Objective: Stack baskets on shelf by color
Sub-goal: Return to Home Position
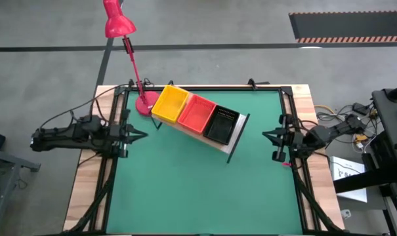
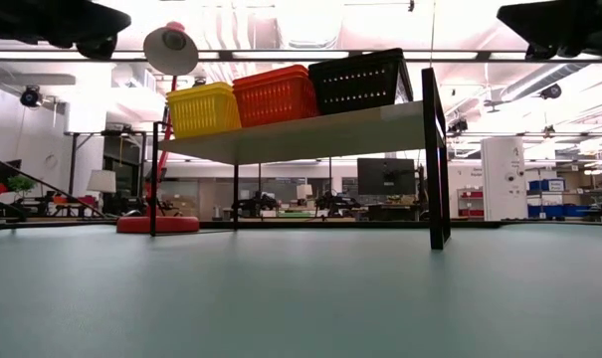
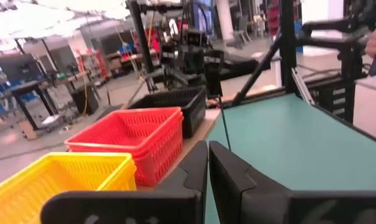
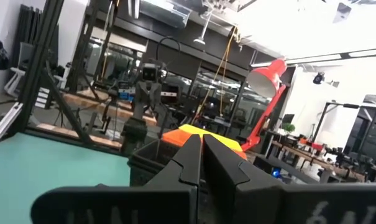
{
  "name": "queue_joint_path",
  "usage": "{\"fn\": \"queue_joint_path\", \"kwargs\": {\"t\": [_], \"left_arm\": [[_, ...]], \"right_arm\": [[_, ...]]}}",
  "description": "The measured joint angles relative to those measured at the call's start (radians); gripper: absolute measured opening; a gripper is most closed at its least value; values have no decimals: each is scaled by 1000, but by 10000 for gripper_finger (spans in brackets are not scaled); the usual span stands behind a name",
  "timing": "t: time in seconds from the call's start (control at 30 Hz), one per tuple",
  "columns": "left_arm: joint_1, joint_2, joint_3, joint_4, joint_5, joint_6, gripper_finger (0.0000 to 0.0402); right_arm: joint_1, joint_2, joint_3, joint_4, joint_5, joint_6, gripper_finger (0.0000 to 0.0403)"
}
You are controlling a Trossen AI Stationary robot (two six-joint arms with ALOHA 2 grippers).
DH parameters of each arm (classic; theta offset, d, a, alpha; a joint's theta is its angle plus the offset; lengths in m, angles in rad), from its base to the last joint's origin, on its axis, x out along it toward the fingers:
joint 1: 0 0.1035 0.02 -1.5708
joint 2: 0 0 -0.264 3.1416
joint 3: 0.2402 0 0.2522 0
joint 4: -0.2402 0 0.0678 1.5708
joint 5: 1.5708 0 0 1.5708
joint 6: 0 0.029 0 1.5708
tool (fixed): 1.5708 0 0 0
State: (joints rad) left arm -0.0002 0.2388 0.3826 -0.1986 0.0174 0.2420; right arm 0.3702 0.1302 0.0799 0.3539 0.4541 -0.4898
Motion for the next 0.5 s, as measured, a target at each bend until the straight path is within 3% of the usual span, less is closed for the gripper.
{"fn": "queue_joint_path", "kwargs": {"t": [0.5], "left_arm": [[0,-205,-97,7,-32,0,0]], "right_arm": [[0,-85,-2,-149,2,47,9]]}}
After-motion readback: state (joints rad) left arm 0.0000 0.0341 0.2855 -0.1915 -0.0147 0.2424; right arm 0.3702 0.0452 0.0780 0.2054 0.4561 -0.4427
